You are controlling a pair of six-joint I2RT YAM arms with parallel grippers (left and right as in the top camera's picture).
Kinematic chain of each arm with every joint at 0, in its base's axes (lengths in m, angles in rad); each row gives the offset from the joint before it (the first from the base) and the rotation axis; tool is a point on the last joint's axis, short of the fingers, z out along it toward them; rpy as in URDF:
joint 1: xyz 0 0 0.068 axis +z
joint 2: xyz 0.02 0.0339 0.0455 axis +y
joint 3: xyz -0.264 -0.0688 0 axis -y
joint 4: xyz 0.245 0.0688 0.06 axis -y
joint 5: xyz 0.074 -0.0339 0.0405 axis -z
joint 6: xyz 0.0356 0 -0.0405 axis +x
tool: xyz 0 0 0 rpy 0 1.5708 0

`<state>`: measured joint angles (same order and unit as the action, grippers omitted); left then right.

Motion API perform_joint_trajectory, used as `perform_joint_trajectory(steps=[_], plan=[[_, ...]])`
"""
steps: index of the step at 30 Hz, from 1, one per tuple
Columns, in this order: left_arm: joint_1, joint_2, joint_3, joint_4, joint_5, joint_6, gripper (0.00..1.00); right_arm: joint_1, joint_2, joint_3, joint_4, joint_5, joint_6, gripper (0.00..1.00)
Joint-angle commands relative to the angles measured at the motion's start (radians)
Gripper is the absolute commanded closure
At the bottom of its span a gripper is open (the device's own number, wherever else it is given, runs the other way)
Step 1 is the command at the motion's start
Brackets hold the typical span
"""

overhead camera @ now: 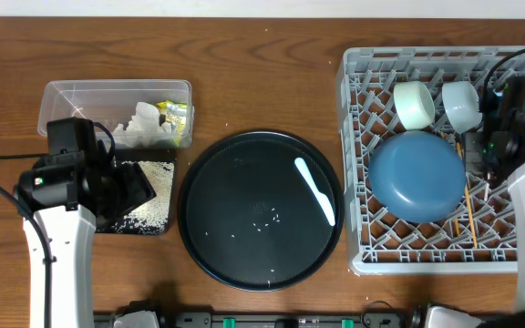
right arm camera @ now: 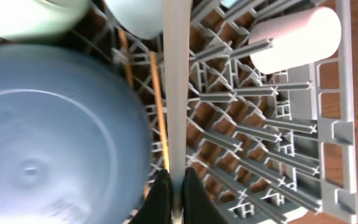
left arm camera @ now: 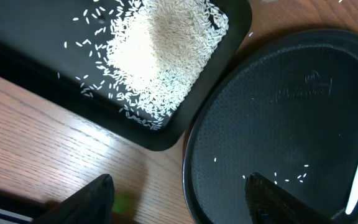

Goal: Sort waste into correct bins and load items into the dishwasher rack
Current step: 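Carry the white spoon with right gripper into the rack, then release the spoon in the rack and raise right gripper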

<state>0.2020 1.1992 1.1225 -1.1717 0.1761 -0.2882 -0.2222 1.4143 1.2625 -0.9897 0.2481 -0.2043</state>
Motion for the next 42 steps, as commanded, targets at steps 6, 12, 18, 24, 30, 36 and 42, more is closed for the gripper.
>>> perform_joint_trajectory(steps=[6, 12, 18, 24, 30, 36, 42], plan=[[0.004, 0.003, -0.006, -0.005, -0.005, -0.004, 0.31, -0.104, 0.119, -0.014, 0.055, 0.066, -0.089, 0.99], [0.004, 0.003, -0.006, -0.005, -0.005, -0.004, 0.31, -0.161, 0.193, -0.014, 0.109, 0.085, -0.090, 0.99], [0.004, 0.003, -0.006, -0.005, -0.005, -0.004, 0.31, -0.171, 0.244, -0.014, 0.109, 0.085, -0.093, 0.99], [0.004, 0.003, -0.006, -0.005, -0.005, -0.004, 0.31, -0.171, 0.255, -0.014, 0.131, 0.056, -0.092, 0.78], [0.004, 0.003, -0.006, -0.005, -0.005, -0.004, 0.31, -0.164, 0.241, -0.011, 0.150, -0.100, -0.092, 0.66], [0.004, 0.003, -0.006, -0.005, -0.005, -0.004, 0.31, -0.119, 0.153, 0.034, 0.130, -0.298, -0.092, 0.68], [0.004, 0.003, -0.006, -0.004, -0.005, -0.005, 0.31, 0.022, -0.012, 0.087, 0.126, -0.489, -0.054, 0.63]])
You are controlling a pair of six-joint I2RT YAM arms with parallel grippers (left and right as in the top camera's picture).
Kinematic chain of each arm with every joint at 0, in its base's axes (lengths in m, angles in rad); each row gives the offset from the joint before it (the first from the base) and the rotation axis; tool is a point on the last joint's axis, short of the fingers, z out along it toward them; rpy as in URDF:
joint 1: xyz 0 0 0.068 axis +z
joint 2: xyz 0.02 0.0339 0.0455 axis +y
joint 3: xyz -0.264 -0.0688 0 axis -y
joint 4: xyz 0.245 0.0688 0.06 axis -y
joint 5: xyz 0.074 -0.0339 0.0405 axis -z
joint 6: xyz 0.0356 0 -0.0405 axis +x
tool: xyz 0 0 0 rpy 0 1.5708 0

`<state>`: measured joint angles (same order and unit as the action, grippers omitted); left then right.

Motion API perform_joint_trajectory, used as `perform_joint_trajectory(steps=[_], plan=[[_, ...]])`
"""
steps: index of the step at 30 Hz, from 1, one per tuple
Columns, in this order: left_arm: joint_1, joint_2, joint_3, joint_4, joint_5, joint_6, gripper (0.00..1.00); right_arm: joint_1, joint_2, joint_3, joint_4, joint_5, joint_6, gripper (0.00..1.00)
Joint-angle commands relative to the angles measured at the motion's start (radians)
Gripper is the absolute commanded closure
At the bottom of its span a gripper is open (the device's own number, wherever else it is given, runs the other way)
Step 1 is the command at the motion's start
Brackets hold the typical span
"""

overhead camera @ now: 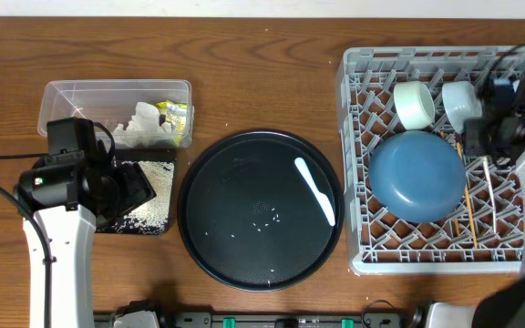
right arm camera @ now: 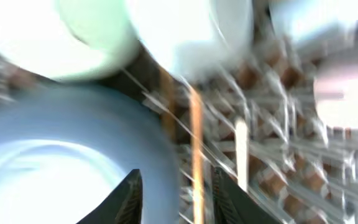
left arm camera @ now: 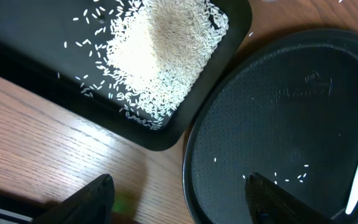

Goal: Sort waste into correct bins and load items into the dishwasher rack
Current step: 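Release the spoon in the rack and raise right gripper, then move right gripper to the round tray and grasp the last white spoon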

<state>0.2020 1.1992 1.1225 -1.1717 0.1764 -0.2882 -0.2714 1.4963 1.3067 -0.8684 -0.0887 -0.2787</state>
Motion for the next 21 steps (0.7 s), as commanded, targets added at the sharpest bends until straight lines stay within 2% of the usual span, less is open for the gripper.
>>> perform_joint_trajectory(steps=[1, 9, 10, 12, 15, 18, 20, 21], plan=[[0.004, 0.003, -0.006, -0.003, -0.006, -0.005, 0.31, 0.109, -0.117, 0.042, 0.005, -0.161, 0.020, 0.60], [0.004, 0.003, -0.006, -0.002, -0.006, -0.005, 0.31, 0.485, -0.117, 0.024, -0.021, -0.163, 0.020, 0.49], [0.004, 0.003, -0.006, -0.002, -0.005, -0.005, 0.31, 0.522, -0.104, 0.021, -0.021, -0.163, 0.019, 0.45], [0.004, 0.003, -0.006, -0.002, -0.006, -0.005, 0.31, 0.599, -0.063, 0.020, -0.021, -0.168, 0.020, 0.29], [0.004, 0.003, -0.006, -0.002, -0.006, -0.005, 0.31, 0.680, -0.005, 0.020, -0.016, -0.226, 0.020, 0.24], [0.004, 0.003, -0.006, -0.002, -0.006, -0.005, 0.31, 0.742, 0.068, 0.020, 0.013, -0.229, 0.020, 0.24], [0.004, 0.003, -0.006, -0.002, -0.006, -0.005, 0.31, 0.766, 0.117, 0.020, 0.032, -0.219, 0.035, 0.09], [0.004, 0.003, -0.006, -0.002, -0.006, -0.005, 0.31, 0.775, 0.148, 0.020, 0.041, -0.196, 0.064, 0.06]])
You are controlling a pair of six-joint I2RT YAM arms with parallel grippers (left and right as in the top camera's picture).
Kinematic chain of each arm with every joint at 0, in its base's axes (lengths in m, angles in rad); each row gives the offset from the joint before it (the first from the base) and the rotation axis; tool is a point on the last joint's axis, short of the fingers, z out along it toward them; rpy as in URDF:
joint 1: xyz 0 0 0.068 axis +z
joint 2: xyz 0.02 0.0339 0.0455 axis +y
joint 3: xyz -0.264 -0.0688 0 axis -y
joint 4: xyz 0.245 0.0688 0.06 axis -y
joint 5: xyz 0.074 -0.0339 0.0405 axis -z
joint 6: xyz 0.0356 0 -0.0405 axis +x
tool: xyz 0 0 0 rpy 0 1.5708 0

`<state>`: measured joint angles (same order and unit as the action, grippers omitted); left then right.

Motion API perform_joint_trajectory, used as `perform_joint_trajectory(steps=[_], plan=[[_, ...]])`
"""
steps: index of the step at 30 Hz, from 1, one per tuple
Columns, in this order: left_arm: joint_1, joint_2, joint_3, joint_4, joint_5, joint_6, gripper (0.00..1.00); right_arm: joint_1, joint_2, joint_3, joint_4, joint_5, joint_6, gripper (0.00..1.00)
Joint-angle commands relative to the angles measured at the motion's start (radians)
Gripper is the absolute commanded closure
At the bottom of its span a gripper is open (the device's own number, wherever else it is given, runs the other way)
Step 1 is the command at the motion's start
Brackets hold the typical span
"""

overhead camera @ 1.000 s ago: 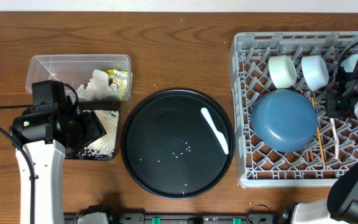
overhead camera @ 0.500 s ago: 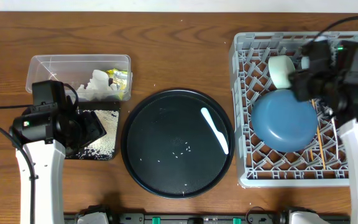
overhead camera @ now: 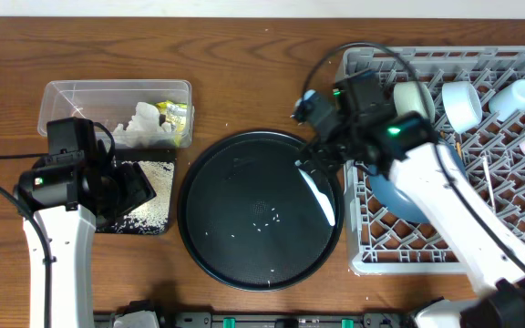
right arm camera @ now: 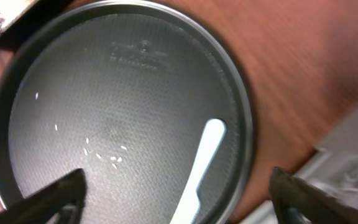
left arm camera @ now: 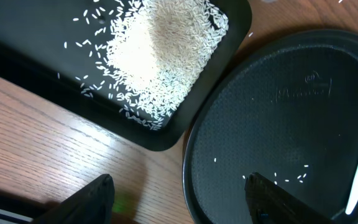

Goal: Sort waste into correct bins and load items into the dishwasher rack
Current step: 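Move right gripper to the round tray and grasp the last white spoon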

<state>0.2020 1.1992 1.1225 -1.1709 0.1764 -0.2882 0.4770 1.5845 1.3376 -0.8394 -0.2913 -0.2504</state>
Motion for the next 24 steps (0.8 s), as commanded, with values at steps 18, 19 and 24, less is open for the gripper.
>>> perform_joint_trajectory(steps=[18, 19, 24], plan=[[0.004, 0.003, -0.006, -0.003, -0.006, -0.005, 0.31, 0.041, 0.395, -0.011, 0.005, 0.138, 0.319, 0.02], [0.004, 0.003, -0.006, -0.003, -0.006, -0.005, 0.31, 0.042, 0.401, -0.011, 0.003, 0.138, 0.325, 0.04], [0.004, 0.003, -0.006, -0.003, -0.006, -0.005, 0.31, 0.050, 0.418, -0.011, -0.003, 0.166, 0.332, 0.21]])
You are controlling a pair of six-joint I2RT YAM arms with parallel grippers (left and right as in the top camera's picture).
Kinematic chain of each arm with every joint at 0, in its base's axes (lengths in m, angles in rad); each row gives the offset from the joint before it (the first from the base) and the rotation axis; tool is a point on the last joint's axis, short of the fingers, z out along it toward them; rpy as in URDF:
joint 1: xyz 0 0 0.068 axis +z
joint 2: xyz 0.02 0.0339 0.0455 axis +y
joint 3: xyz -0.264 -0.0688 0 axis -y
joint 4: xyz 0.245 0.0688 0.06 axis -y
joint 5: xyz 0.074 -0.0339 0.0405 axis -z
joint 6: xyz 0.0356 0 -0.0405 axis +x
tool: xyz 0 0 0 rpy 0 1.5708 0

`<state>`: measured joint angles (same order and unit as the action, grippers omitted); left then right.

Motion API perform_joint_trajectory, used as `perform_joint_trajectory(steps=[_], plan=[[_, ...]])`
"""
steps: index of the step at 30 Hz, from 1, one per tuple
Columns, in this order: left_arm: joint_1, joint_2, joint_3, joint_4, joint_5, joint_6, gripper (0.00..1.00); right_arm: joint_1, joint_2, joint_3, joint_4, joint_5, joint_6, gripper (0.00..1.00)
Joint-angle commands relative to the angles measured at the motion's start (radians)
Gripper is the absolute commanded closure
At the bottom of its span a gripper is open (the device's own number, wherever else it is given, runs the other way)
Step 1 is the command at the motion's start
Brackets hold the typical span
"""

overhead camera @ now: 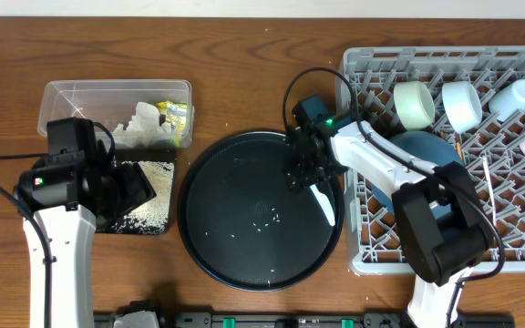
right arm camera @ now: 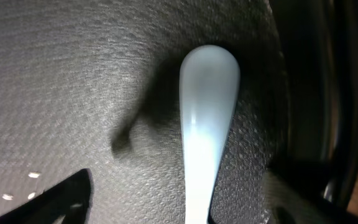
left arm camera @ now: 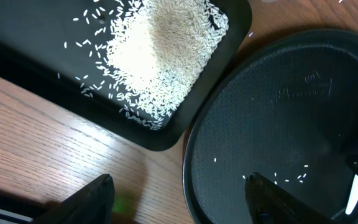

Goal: Sort waste into correct bins and load items into the dishwasher rack
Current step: 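Move right gripper to the round tray and grasp the last white spoon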

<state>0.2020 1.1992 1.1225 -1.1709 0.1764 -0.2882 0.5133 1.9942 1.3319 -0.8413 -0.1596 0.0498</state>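
Observation:
A white plastic utensil [overhead camera: 321, 198] lies on the right side of the round black plate [overhead camera: 235, 219]. My right gripper [overhead camera: 305, 173] is open and low over the utensil's upper end. In the right wrist view the utensil [right arm camera: 205, 112] runs down between the two dark fingers of that gripper [right arm camera: 182, 202]. My left gripper [left arm camera: 179, 202] is open with nothing in it. It hangs over the wood between the rice tray [left arm camera: 154, 62] and the plate's left rim, and the utensil shows at the far right.
The grey dishwasher rack [overhead camera: 354, 255] on the right holds a blue bowl [overhead camera: 427, 146], a pale green cup [overhead camera: 415, 103], a white cup [overhead camera: 461, 105] and thin sticks. A clear bin [overhead camera: 117, 109] with wrappers stands at the back left, behind the black rice tray [overhead camera: 153, 200].
My right gripper was higher over the plate's upper right part; now it is down at the utensil's upper end with a finger on each side. The left arm has not moved.
My right gripper was shut on a pale stick over the rack. Then it was open above the rack, with the stick lying in it. After that it was over the plate, and now it straddles the white utensil. The left gripper stayed open throughout.

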Motion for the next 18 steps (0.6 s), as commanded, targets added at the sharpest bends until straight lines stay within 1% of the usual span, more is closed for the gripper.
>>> perform_joint_trajectory(steps=[1, 3, 7, 10, 14, 18], plan=[[0.004, 0.003, -0.006, -0.003, -0.006, -0.005, 0.31, 0.018, 0.008, -0.005, -0.001, 0.058, 0.047, 0.22], [0.004, 0.003, -0.006, -0.003, -0.006, -0.005, 0.31, 0.031, 0.008, -0.005, -0.001, 0.118, 0.070, 0.22], [0.004, 0.003, -0.006, -0.003, -0.006, -0.005, 0.31, 0.062, 0.008, -0.005, 0.003, 0.197, 0.070, 0.22], [0.004, 0.003, -0.006, -0.003, -0.006, -0.005, 0.31, 0.086, 0.008, -0.005, 0.014, 0.208, 0.069, 0.22], [0.004, 0.003, -0.006, -0.003, -0.006, -0.005, 0.31, 0.118, 0.009, -0.005, 0.031, 0.208, 0.071, 0.24], [0.004, 0.003, -0.006, -0.003, -0.006, -0.004, 0.31, 0.132, 0.009, -0.005, 0.040, 0.209, 0.111, 0.27]])
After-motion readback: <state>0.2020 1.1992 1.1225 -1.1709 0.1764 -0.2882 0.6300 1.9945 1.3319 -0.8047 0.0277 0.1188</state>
